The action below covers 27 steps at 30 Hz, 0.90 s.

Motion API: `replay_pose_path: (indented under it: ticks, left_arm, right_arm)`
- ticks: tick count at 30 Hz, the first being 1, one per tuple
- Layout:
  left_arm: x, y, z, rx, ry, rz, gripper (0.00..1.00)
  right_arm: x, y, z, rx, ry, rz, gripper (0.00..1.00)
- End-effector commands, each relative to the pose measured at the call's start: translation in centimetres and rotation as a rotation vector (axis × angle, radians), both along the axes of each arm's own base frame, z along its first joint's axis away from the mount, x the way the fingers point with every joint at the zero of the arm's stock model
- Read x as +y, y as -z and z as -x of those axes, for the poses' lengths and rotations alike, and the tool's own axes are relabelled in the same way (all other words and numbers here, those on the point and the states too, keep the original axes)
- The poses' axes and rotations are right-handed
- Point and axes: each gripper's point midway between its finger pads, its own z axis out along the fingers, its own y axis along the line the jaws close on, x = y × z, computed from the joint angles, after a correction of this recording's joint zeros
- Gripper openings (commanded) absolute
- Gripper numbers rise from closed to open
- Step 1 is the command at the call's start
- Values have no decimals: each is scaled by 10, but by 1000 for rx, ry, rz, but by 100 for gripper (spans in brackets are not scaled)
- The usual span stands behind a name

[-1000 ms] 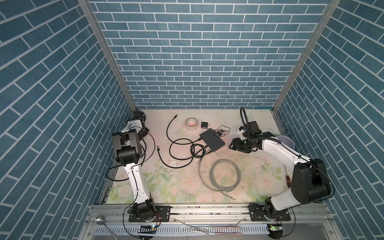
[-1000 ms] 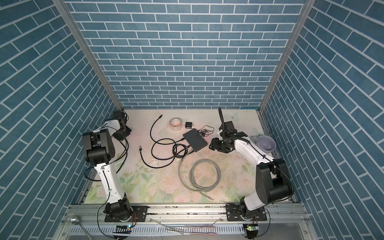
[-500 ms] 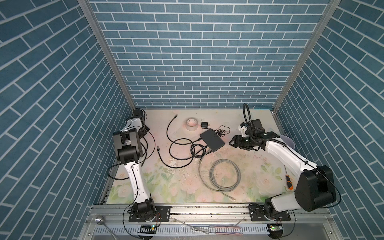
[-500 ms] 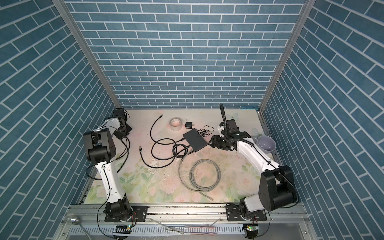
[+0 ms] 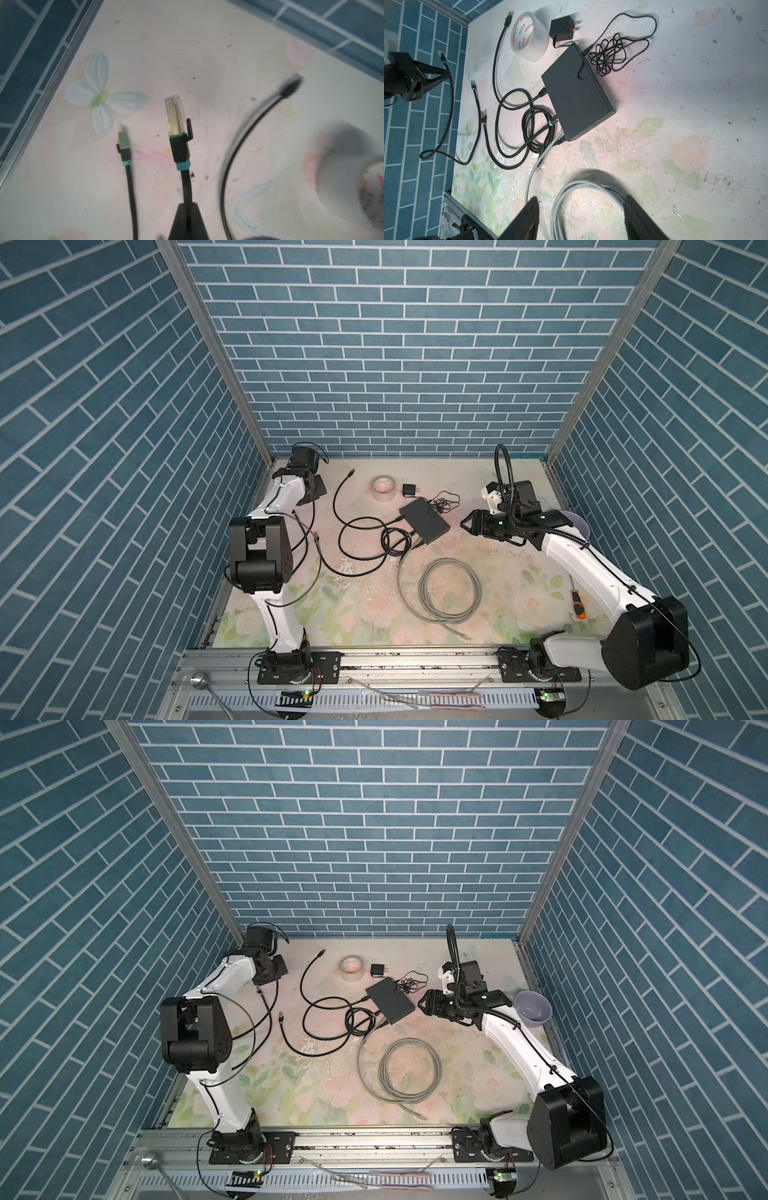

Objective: Insert the plug into the switch port

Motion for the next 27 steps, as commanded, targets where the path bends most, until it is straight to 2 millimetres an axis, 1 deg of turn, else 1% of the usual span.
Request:
replay_pose_path:
  ticks: [1,3,4,6,7,9,11,13,15,18,20,22,23,27]
  left_arm:
    - [-40,5,22,14,203,-30,0]
    - [-63,1,36,-15,274,-33,0]
    - [-72,1,41,-22,302,-25,0]
    - [-93,2,51,-55,382,6,0]
    - [-99,4,54,-67,399,15,0]
    - [-114,3,63,-91,460,25,0]
    - [-131,2,74,-102,556,-1,0]
    - [-148,2,87,-110,661,-53,0]
    - [-162,3,95,-135,740,-79,0]
    - [-179,7,106,-148,837,-59,0]
    - [-183,14,112,-126,878,-50,0]
    - [-188,18,118,-110,929,-45,0]
    - [-191,18,121,-110,949,-32,0]
    - [-208,13,128,-150,1027,-4,0]
  right_arm:
    - [2,10,-4,21,27,-8,65]
    - [6,6,-13,7,47,-36,65]
    - [8,3,-18,1,56,-52,66]
    - [14,-1,-35,-19,96,-92,65]
    - [19,-3,-45,-33,112,-119,65]
    - [39,-7,-62,-47,97,-168,63]
    - [62,-8,-71,-57,59,-170,63]
    - [88,-5,-73,-67,5,-192,63]
    - [114,-1,-73,-72,-40,-264,64]
    - [139,2,-78,-60,-77,-369,64]
    - [144,3,-85,-60,-73,-387,63]
    - [145,-2,-92,-82,-52,-403,60]
    - [146,-3,-94,-85,-43,-420,59]
    - [162,-4,-99,-56,-31,-528,56]
